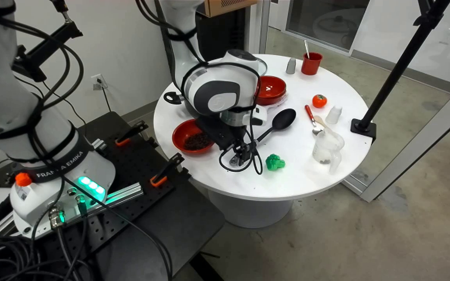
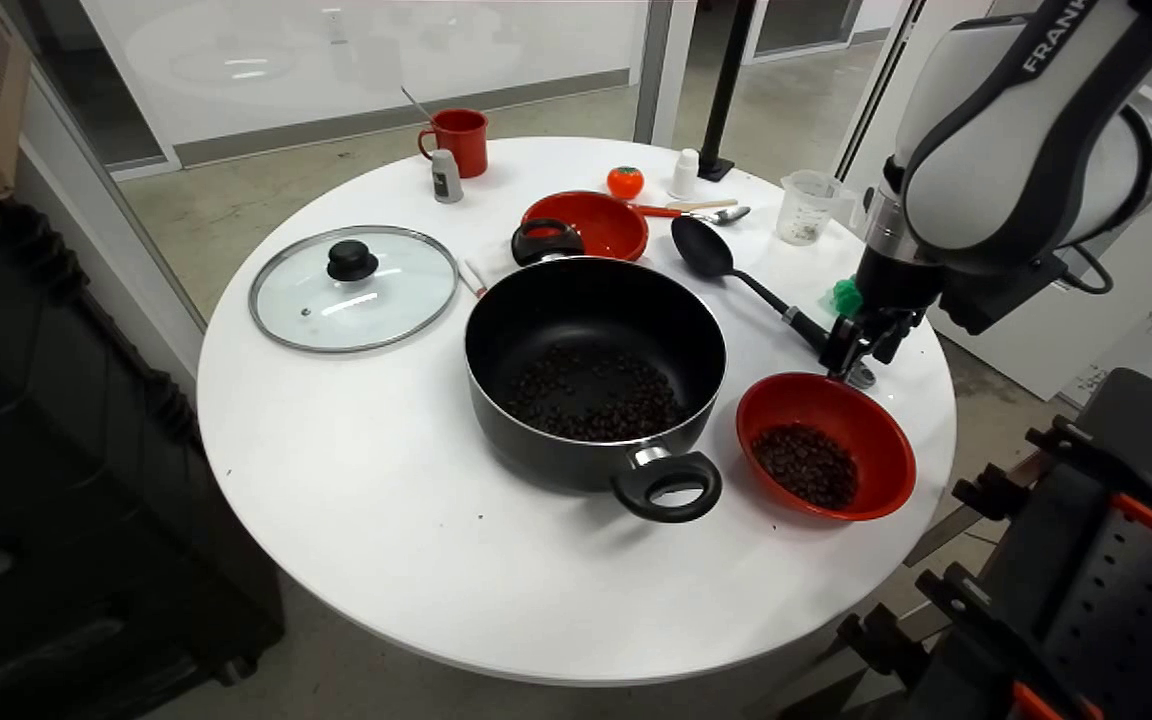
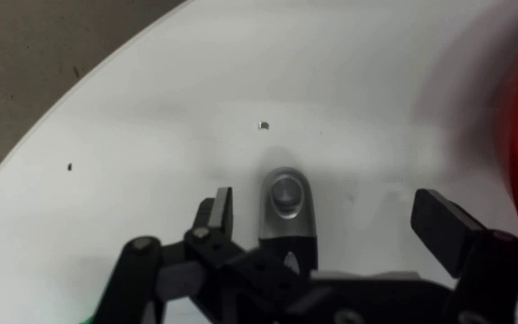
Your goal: Mix the things in the pot with the spoon and then put the spoon back on the table
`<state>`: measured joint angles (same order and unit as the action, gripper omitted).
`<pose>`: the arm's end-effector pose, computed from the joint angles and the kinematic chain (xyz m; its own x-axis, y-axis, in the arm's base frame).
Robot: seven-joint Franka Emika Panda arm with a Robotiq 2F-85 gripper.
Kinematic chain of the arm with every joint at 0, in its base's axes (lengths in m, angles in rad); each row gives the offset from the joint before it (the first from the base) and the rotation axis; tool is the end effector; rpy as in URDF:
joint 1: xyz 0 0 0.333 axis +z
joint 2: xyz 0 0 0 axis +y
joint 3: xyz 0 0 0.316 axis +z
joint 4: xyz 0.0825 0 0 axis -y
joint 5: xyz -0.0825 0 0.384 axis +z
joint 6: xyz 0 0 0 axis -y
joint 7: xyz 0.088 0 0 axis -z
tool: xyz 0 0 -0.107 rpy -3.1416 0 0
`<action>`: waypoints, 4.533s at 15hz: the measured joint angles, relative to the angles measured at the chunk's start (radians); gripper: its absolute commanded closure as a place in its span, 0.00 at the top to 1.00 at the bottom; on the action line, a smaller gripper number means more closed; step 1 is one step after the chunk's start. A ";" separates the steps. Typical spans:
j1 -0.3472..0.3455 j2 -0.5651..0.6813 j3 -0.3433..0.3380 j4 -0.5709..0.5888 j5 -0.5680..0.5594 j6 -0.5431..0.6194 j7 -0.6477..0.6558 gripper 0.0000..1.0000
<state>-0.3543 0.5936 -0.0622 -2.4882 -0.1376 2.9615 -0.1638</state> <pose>0.3899 -0.1681 0.0538 0.9857 -0.1076 -0.1296 -0.1056 -0.9942 0.0219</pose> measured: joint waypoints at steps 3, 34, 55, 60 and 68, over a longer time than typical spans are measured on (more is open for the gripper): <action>-0.026 0.000 0.012 0.019 0.015 -0.014 -0.007 1.00; 0.106 0.065 -0.087 0.111 0.004 -0.076 -0.051 0.26; -0.004 -0.147 0.010 0.053 0.125 -0.205 -0.071 0.08; 0.022 -0.237 0.002 0.058 0.126 -0.299 -0.073 0.08; 0.132 -0.467 -0.066 0.106 -0.075 -0.510 -0.080 0.08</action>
<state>-0.2226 0.1268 -0.1287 -2.3820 -0.2126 2.4517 -0.2442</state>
